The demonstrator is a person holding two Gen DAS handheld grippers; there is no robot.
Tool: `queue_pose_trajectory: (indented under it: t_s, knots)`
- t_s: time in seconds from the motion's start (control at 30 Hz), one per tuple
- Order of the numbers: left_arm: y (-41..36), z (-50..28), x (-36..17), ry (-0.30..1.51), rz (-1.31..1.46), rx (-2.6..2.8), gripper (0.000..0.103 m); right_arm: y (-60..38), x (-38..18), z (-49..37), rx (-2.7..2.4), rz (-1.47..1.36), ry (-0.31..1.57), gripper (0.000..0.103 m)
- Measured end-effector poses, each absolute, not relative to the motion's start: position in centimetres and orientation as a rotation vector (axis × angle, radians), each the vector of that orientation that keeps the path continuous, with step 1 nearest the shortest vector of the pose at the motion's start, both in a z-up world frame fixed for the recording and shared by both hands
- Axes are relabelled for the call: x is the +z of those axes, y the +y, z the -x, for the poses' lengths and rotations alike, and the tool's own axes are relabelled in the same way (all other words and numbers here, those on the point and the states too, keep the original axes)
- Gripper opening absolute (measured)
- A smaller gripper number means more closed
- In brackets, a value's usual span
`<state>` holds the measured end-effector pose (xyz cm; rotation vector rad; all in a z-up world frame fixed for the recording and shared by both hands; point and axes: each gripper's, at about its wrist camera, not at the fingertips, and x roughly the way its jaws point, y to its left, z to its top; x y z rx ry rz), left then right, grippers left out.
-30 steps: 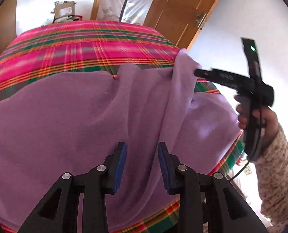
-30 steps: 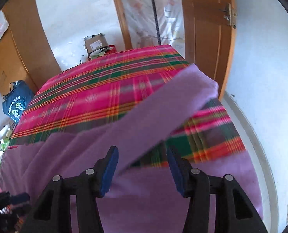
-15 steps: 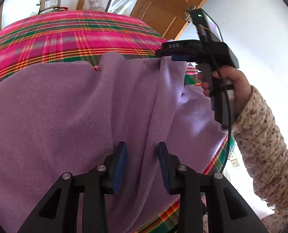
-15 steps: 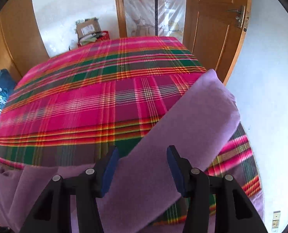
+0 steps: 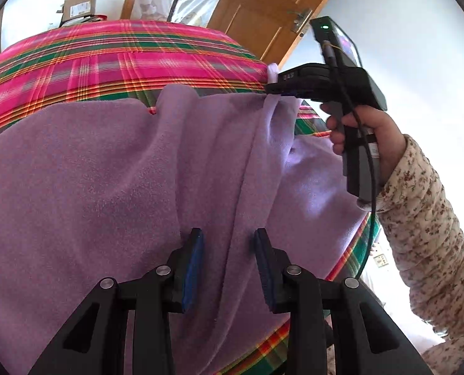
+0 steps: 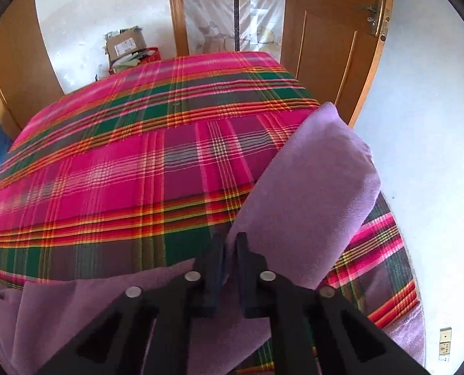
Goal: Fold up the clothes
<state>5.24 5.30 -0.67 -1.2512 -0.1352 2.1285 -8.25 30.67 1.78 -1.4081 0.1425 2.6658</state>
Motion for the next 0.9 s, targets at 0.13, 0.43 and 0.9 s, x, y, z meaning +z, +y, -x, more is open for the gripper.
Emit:
queue_pose_trajectory:
  t_s: [0.13, 0.43, 0.9]
  knots:
    - [5.5, -5.7, -0.4, -0.113, 1.243, 2.156, 0.035, 31.7, 2.9, 6.8, 2.684, 1.344, 0.205, 0.005]
    - [7.2, -6.9, 0.3, 0.036, 1.192, 2.225, 0.035, 34.9, 5.5, 2.3, 2.711, 1.212, 0.358, 0.004]
    - [8.8, -6.8, 0.1, 0.132, 1.18, 2.229, 0.035, 38.3, 4.4, -1.9, 2.681, 1.171, 0.494, 0.003]
